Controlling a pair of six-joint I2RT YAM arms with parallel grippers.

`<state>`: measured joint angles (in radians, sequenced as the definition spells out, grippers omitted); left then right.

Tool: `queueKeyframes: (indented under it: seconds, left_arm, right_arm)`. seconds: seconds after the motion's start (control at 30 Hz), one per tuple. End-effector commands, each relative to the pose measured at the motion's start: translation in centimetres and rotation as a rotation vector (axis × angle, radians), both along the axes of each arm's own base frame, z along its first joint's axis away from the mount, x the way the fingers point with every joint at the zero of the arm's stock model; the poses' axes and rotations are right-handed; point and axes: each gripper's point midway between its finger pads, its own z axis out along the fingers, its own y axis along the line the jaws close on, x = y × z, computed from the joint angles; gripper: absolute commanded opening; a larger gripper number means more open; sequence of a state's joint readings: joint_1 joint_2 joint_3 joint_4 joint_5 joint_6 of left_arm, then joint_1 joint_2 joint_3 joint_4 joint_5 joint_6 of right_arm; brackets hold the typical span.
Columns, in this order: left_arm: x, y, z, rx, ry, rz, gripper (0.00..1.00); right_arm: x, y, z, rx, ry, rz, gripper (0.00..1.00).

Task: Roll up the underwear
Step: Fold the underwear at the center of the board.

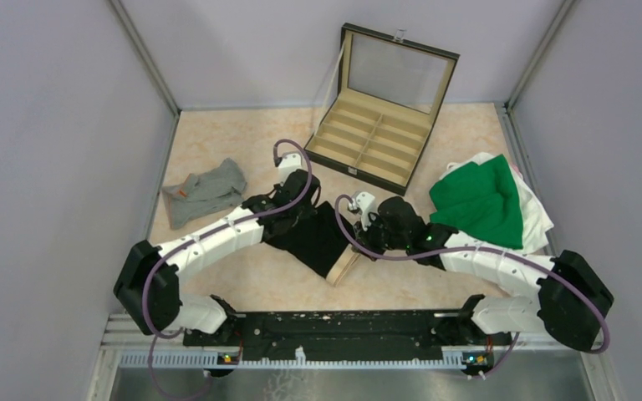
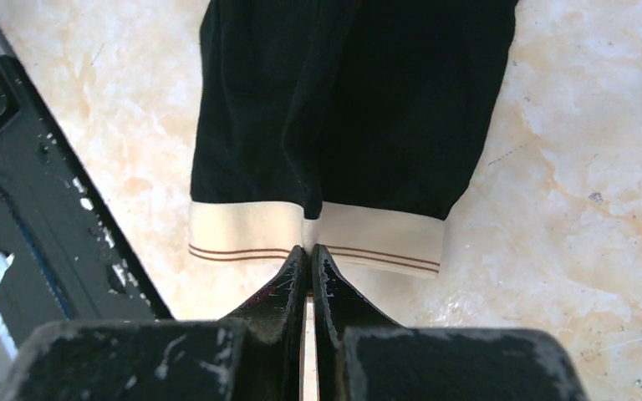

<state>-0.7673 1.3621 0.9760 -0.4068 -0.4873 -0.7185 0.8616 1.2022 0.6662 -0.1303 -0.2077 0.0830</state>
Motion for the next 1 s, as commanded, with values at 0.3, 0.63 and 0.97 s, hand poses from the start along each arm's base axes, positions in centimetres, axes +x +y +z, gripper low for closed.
queueKeyframes:
  seconds: [0.3, 0.63, 0.97]
  left_arm:
    - [3.5, 0.4, -1.5, 0.032, -0.052, 0.045, 0.0]
    - [4.2, 0.5, -3.8, 0.043, -0.024, 0.006, 0.0]
    - [4.5, -0.7, -5.4, 0.058, 0.008, -0.053, 0.0]
  right_arm:
    - [3.0, 0.1, -2.5, 0.028, 0.01, -0.087, 0.0]
    - [3.5, -0.3, -4.1, -0.004, 0.035, -0.108, 0.0]
    - [3.1, -1.1, -5.2, -0.037, 0.061, -0.132, 0.0]
